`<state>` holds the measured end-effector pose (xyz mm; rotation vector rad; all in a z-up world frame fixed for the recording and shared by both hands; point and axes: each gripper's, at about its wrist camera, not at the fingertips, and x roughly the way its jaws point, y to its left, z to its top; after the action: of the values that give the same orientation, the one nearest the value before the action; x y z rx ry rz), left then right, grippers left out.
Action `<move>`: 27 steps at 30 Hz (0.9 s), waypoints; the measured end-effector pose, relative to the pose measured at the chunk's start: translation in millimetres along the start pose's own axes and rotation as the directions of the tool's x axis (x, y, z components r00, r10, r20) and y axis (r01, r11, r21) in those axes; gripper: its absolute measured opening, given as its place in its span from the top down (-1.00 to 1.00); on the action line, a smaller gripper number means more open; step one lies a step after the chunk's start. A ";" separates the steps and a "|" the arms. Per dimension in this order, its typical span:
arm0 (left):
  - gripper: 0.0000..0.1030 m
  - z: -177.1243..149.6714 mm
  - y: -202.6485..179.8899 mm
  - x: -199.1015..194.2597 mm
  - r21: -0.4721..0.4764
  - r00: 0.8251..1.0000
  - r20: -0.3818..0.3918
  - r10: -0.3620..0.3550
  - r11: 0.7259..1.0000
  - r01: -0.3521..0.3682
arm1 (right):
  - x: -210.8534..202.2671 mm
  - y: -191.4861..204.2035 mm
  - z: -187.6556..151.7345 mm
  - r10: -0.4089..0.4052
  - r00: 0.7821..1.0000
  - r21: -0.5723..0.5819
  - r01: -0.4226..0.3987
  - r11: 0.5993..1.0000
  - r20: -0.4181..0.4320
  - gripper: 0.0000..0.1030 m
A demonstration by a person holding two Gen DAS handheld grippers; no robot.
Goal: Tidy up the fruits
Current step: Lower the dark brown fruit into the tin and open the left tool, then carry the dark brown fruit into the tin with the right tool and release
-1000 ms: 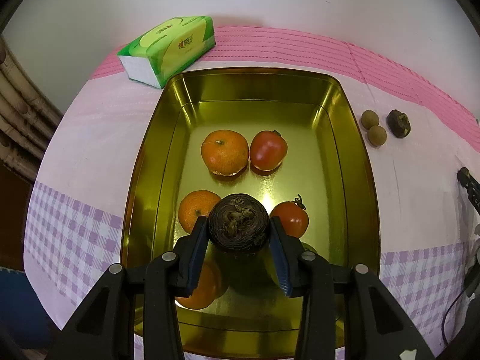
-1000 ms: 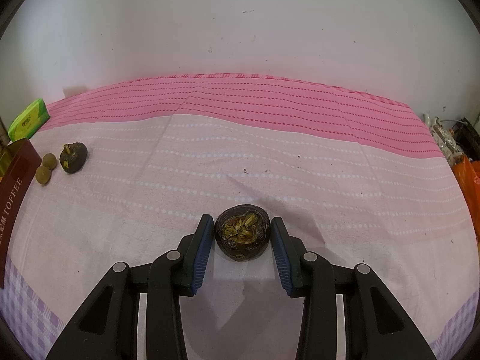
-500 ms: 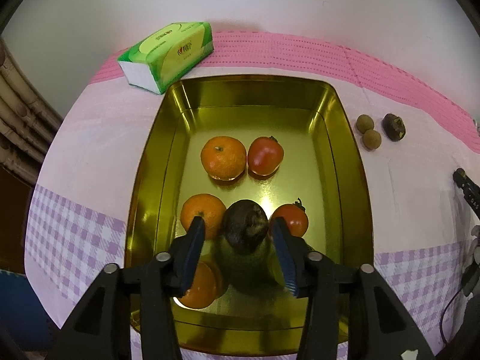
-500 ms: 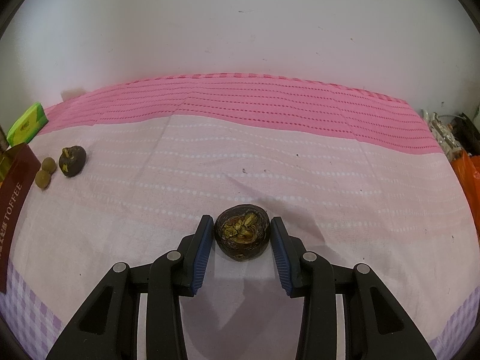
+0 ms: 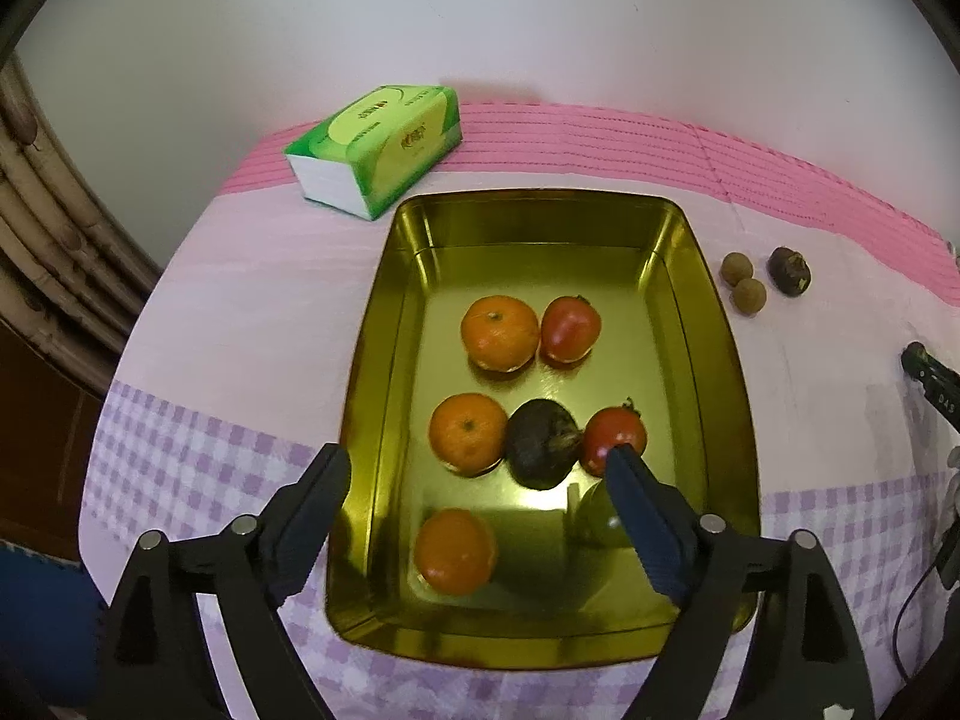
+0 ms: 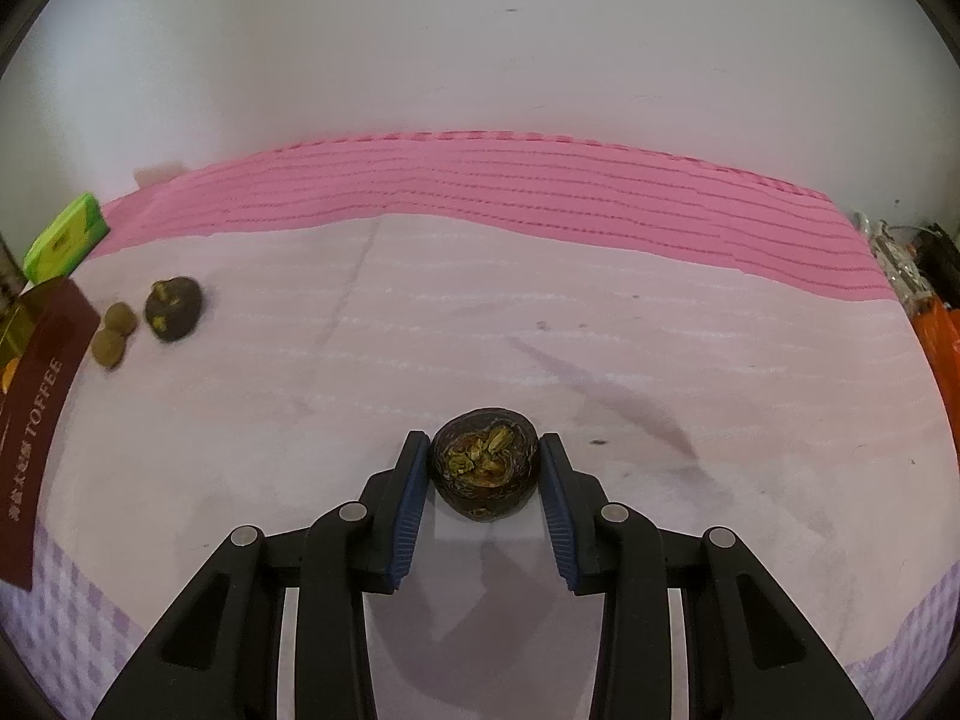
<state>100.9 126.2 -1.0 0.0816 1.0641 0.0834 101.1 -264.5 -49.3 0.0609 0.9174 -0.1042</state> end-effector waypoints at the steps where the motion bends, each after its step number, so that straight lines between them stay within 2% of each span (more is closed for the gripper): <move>1: -0.66 -1.2 2.1 -0.5 -0.003 1.000 0.002 0.000 1.000 0.000 | -1.7 4.2 0.2 0.008 1.000 -0.004 -0.008 1.000 0.001 0.27; 8: -0.82 -13.2 15.7 -9.4 -0.038 1.000 0.016 -0.003 0.999 0.004 | -22.8 51.7 9.4 0.089 0.996 -0.059 -0.087 0.994 0.021 0.27; 15: -0.82 -22.1 22.3 -14.1 -0.026 0.999 0.035 0.012 1.000 -0.011 | -50.3 121.0 18.7 0.196 0.979 -0.163 -0.185 0.969 0.051 0.27; 27: -0.86 -34.6 35.4 -22.2 -0.035 0.996 0.070 0.047 0.998 -0.045 | -76.4 200.0 18.8 0.292 0.956 -0.290 -0.270 0.918 0.037 0.27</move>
<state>58.9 159.8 5.4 0.0788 0.9902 0.1391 93.0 -62.7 24.5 -0.0770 0.8276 0.2916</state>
